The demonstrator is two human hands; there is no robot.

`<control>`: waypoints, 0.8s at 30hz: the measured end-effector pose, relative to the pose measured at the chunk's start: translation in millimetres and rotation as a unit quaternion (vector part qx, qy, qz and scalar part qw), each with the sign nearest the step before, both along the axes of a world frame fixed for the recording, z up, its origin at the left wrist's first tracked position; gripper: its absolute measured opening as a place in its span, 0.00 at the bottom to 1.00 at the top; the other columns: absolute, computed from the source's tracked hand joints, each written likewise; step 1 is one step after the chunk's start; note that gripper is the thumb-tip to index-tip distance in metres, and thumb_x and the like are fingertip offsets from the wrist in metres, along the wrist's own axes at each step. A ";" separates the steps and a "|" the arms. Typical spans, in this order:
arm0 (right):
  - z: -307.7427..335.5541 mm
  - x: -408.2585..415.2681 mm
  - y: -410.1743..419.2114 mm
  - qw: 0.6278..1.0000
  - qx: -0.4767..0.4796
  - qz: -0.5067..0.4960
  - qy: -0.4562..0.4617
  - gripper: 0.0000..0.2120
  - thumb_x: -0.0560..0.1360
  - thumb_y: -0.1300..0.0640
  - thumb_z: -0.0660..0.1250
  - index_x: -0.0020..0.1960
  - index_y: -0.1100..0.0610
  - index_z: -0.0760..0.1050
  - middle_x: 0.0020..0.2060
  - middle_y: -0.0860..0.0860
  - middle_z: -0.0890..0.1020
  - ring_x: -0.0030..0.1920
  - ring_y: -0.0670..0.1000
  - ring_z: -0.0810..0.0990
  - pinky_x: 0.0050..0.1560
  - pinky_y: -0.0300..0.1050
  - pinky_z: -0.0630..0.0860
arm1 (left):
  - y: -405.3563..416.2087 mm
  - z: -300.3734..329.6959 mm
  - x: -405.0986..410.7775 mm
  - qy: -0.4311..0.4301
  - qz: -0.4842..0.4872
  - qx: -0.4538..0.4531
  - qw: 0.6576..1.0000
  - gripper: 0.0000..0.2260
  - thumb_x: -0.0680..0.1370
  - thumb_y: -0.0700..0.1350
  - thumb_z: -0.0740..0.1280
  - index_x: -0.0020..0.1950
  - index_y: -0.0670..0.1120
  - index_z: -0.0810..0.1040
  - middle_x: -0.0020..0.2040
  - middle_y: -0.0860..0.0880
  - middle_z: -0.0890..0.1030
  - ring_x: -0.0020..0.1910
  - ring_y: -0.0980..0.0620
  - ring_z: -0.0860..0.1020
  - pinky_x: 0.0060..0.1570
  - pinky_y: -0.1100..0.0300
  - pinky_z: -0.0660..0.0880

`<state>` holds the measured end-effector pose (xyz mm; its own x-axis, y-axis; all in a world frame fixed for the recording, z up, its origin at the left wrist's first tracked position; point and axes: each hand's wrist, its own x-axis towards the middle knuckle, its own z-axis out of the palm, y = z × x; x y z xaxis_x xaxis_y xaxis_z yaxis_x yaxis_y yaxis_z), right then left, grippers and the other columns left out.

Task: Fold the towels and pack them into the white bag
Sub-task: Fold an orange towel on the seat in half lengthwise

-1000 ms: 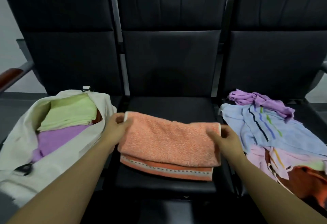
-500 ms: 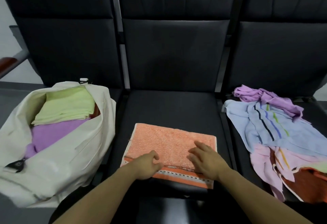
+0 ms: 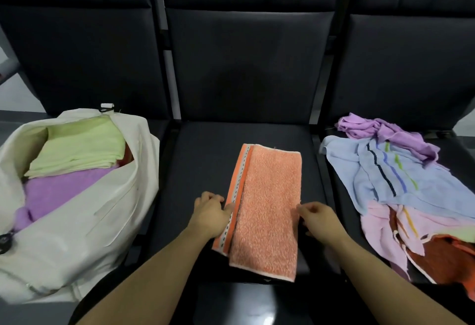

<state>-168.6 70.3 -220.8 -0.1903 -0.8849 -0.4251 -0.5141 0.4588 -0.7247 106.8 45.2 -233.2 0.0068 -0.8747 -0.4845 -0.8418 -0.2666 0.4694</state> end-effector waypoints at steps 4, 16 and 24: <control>-15.9 -4.4 -9.5 0.996 -0.016 0.000 0.084 0.05 0.77 0.52 0.69 0.48 0.53 0.76 0.45 0.49 0.83 0.47 0.54 0.82 0.49 0.48 0.77 | -1.5 3.4 -18.8 0.006 -0.008 -0.086 0.996 0.18 0.82 0.53 0.64 0.71 0.51 0.70 0.65 0.50 0.69 0.65 0.50 0.69 0.61 0.53 0.73; -34.5 17.7 52.3 0.851 -0.142 0.484 0.146 0.30 0.65 0.27 0.68 0.62 0.41 0.74 0.59 0.38 0.69 0.61 0.43 0.66 0.64 0.38 0.65 | 35.1 1.7 -6.5 0.043 -0.392 -0.001 0.919 0.30 0.66 0.64 0.78 0.63 0.57 0.74 0.57 0.60 0.70 0.58 0.58 0.68 0.58 0.63 0.71; -38.8 13.6 48.3 0.858 -0.216 0.435 0.166 0.12 0.76 0.42 0.67 0.54 0.47 0.79 0.51 0.41 0.75 0.54 0.46 0.73 0.51 0.47 0.77 | 48.6 -5.5 2.1 0.061 -0.373 -0.097 0.921 0.19 0.74 0.51 0.76 0.64 0.54 0.76 0.58 0.59 0.72 0.58 0.60 0.68 0.58 0.64 0.70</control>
